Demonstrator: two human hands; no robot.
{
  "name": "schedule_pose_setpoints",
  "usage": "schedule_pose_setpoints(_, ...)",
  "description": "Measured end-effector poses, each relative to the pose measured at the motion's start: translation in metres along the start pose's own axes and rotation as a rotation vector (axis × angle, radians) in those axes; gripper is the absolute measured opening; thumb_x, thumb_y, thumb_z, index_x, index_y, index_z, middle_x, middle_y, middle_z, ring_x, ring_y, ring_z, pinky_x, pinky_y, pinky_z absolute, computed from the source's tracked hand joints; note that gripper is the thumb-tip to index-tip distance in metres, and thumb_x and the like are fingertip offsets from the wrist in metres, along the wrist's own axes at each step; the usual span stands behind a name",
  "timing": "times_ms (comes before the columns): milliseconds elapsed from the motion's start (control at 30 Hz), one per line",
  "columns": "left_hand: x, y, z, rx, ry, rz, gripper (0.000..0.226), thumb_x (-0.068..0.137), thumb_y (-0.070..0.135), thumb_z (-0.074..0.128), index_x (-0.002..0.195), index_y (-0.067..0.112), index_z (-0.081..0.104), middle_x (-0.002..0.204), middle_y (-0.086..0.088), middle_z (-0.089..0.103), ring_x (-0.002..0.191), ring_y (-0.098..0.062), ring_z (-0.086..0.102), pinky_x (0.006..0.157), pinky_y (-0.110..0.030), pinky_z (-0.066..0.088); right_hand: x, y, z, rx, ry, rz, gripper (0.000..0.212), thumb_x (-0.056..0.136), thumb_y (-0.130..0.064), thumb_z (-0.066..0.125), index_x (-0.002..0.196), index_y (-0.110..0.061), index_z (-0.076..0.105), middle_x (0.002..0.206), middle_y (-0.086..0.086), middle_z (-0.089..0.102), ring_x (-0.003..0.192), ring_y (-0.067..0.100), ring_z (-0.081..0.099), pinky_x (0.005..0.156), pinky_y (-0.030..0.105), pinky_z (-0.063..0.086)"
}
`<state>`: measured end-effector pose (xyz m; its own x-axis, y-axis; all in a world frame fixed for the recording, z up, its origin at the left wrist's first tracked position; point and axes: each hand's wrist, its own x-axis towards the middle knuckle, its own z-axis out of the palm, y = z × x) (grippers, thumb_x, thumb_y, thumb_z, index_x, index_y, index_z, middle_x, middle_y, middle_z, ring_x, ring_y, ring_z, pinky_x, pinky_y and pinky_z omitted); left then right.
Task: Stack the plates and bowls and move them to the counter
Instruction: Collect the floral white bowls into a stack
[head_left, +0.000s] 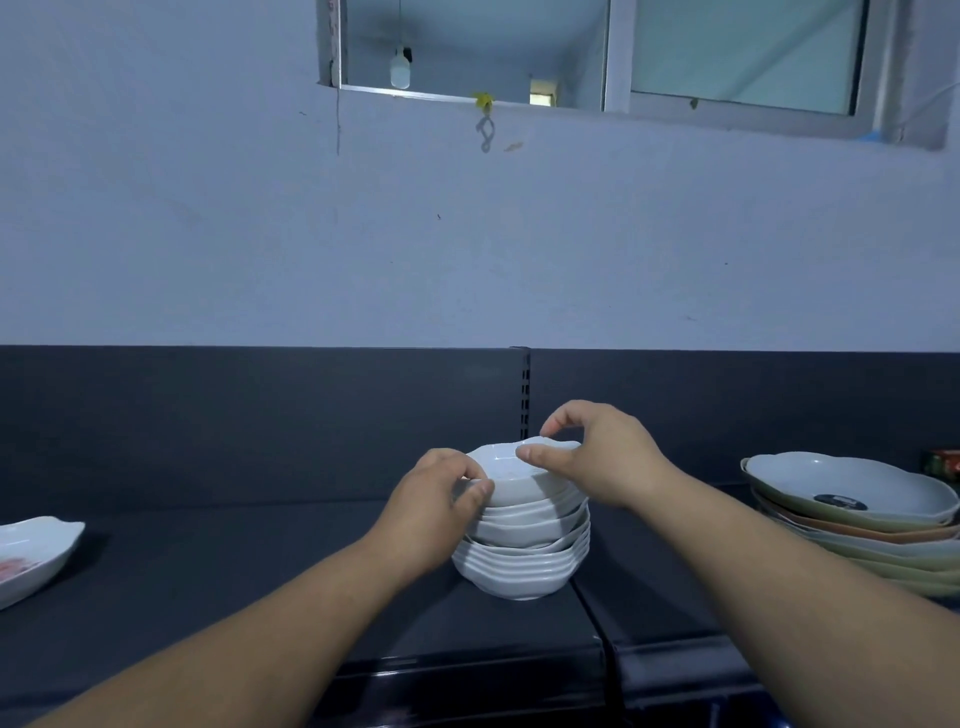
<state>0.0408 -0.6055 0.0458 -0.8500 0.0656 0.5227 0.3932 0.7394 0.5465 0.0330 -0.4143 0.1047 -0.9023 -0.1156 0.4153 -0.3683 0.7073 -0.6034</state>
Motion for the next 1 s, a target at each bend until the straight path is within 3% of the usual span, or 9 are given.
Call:
schedule_pose_setpoints(100,-0.001,-0.001,-0.004,-0.015,0.017,0.042,0.011,0.094,0.030,0.052,0.096,0.027,0.062,0.117,0.014,0.048,0.108,-0.002,0.045,0.086,-0.017,0.032,-0.001,-0.009,0.003,0.011,0.043,-0.025,0.035,0.076,-0.053,0.075,0.099,-0.029,0.063,0.098,-0.015,0.053,0.090,0.007,0.052,0.068,0.023,0.040)
schedule_pose_setpoints(233,-0.004,-0.008,-0.019,-0.007,0.047,0.095,0.013,0.095,0.030,0.050,0.102,0.028,0.062,0.117,0.017,0.046,0.104,0.003,0.043,0.078,-0.006,0.030,0.002,-0.029,0.016,0.017,0.047,-0.068,0.034,0.076,-0.056,0.073,0.098,-0.032,0.062,0.110,-0.013,0.057,0.079,0.002,0.057,0.061,0.019,0.039)
schedule_pose_setpoints(300,-0.007,-0.018,-0.031,0.006,0.064,0.103,0.014,0.095,0.031,0.050,0.103,0.029,0.062,0.117,0.018,0.045,0.106,0.005,0.041,0.084,-0.011,0.030,0.004,-0.043,0.026,0.019,0.043,-0.080,0.033,0.076,-0.057,0.073,0.097,-0.034,0.061,0.111,-0.013,0.057,0.072,0.002,0.059,0.062,0.021,0.043)
schedule_pose_setpoints(400,-0.016,-0.041,-0.054,0.024,0.075,0.089,0.013,0.094,0.032,0.051,0.102,0.030,0.062,0.118,0.018,0.045,0.107,0.010,0.039,0.084,-0.013,0.032,0.009,-0.064,0.048,0.054,0.027,-0.095,0.032,0.076,-0.055,0.073,0.097,-0.034,0.062,0.112,-0.014,0.056,0.080,0.010,0.057,0.074,0.027,0.047)
schedule_pose_setpoints(533,-0.035,-0.084,-0.090,0.059,0.105,0.029,0.009,0.094,0.033,0.052,0.097,0.035,0.061,0.119,0.019,0.044,0.103,0.021,0.036,0.079,-0.007,0.033,0.016,-0.097,0.089,0.059,-0.017,-0.139,0.031,0.077,-0.054,0.073,0.098,-0.033,0.063,0.111,-0.015,0.053,0.096,0.007,0.048,0.078,0.026,0.038)
schedule_pose_setpoints(633,-0.052,-0.122,-0.119,0.108,0.163,-0.040,0.011,0.093,0.031,0.055,0.100,0.029,0.063,0.121,0.014,0.046,0.108,0.014,0.040,0.083,-0.003,0.026,0.020,-0.127,0.128,0.072,-0.077,-0.171,0.031,0.077,-0.054,0.073,0.098,-0.033,0.063,0.109,-0.015,0.050,0.099,0.007,0.048,0.076,0.026,0.037)
schedule_pose_setpoints(733,-0.069,-0.160,-0.151,0.176,0.215,-0.116,0.012,0.090,0.031,0.059,0.101,0.027,0.063,0.120,0.012,0.048,0.118,0.000,0.043,0.090,-0.007,0.023,0.022,-0.156,0.170,0.082,-0.156,-0.192,0.034,0.077,-0.054,0.073,0.101,-0.032,0.064,0.113,-0.013,0.051,0.087,0.009,0.050,0.069,0.025,0.039)
schedule_pose_setpoints(867,-0.091,-0.207,-0.197,0.266,0.271,-0.221,0.016,0.088,0.030,0.062,0.104,0.027,0.062,0.115,0.015,0.043,0.109,0.000,0.043,0.087,-0.009,0.025,0.027,-0.191,0.228,0.089,-0.248,-0.225,0.035,0.076,-0.056,0.073,0.101,-0.034,0.063,0.123,-0.010,0.054,0.099,0.006,0.046,0.076,0.026,0.040)
schedule_pose_setpoints(1000,-0.109,-0.249,-0.239,0.316,0.356,-0.362,0.016,0.088,0.028,0.062,0.104,0.028,0.061,0.118,0.015,0.044,0.104,0.002,0.042,0.085,-0.011,0.027,0.029,-0.221,0.279,0.082,-0.334,-0.254,0.037,0.076,-0.055,0.073,0.104,-0.033,0.063,0.125,-0.009,0.053,0.100,0.006,0.043,0.079,0.025,0.038)
